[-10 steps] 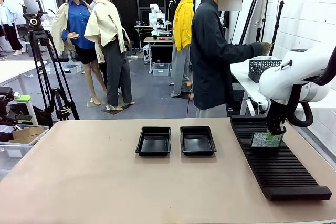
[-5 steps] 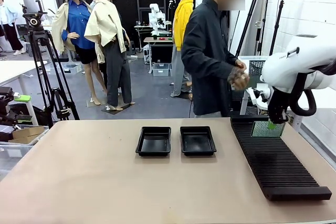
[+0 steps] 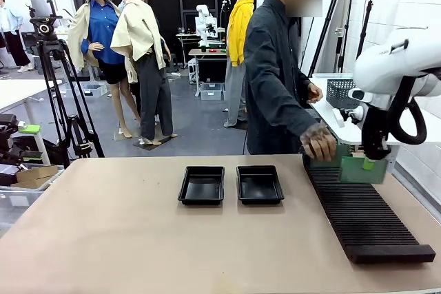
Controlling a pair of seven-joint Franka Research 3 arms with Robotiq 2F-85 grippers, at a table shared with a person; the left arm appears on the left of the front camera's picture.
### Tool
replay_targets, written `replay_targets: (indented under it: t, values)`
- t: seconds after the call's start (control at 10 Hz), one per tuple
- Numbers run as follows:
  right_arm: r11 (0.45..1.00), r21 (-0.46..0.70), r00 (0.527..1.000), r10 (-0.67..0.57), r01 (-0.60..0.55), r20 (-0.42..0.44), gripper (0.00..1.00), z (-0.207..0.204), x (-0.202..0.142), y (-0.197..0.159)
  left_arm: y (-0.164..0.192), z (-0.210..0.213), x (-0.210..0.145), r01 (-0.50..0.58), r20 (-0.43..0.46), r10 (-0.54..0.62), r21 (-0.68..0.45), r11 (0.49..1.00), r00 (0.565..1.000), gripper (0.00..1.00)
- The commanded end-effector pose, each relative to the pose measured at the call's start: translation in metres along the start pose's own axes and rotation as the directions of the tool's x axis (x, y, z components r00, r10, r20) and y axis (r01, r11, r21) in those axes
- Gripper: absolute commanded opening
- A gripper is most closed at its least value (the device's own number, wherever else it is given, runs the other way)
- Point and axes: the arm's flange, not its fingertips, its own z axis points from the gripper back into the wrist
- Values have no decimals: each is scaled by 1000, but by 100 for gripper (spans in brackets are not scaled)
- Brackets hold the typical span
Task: Inspect and transfer BCBs to ESD trays.
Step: Pick up the Blank PCB from the PCB Rack and place it in the left ESD tray.
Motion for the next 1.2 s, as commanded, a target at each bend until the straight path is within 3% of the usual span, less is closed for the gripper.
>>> replay_targets:
  t: [0.0, 0.1, 0.2, 0.3, 0.6, 1.1]
  values:
    - [916, 324, 966, -185, 236, -180, 0, 39, -50, 84, -3, 2, 0, -7, 1, 7, -15, 1000, 1000, 100]
    - [900, 305, 949, -275, 311, -156, 0, 45, -82, 155, -3, 2, 0, -7, 1, 7, -15, 1000, 1000, 100]
    - [914, 235, 943, -329, 332, -53, 0, 39, -100, 197, -3, 2, 0, -7, 1, 7, -15, 1000, 1000, 100]
    - [911, 234, 936, -351, 340, 7, 0, 35, -105, 211, -3, 2, 0, -7, 1, 7, -15, 1000, 1000, 100]
    - [937, 257, 958, -269, 237, 97, 0, 39, -112, 205, -3, 2, 0, -7, 1, 7, -15, 1000, 1000, 100]
    - [938, 258, 957, -266, 231, 112, 0, 50, -110, 205, -3, 2, 0, -7, 1, 7, -15, 1000, 1000, 100]
